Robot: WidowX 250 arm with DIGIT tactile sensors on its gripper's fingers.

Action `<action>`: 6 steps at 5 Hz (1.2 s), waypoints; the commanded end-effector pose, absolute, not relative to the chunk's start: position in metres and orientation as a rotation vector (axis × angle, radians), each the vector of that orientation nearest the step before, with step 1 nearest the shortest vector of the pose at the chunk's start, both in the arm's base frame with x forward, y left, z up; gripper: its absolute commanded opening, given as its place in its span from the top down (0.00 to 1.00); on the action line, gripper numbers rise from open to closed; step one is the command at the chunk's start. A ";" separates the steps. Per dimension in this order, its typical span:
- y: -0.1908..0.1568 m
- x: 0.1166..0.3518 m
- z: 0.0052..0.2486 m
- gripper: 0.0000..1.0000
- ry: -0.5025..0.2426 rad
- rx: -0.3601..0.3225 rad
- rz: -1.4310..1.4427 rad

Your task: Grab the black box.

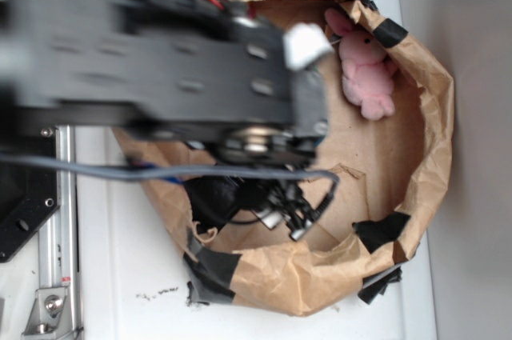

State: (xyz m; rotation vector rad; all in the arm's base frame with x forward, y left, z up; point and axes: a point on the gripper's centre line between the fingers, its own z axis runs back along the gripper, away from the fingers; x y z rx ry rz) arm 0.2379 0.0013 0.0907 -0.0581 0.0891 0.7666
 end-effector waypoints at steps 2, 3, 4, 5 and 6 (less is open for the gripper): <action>-0.045 0.251 0.044 0.00 0.150 0.018 0.602; -0.050 0.228 0.044 0.00 0.152 0.026 0.583; -0.037 0.207 0.059 0.00 0.096 0.008 0.613; -0.023 0.200 0.072 0.00 0.056 -0.030 0.660; -0.016 0.195 0.076 0.00 0.035 -0.047 0.670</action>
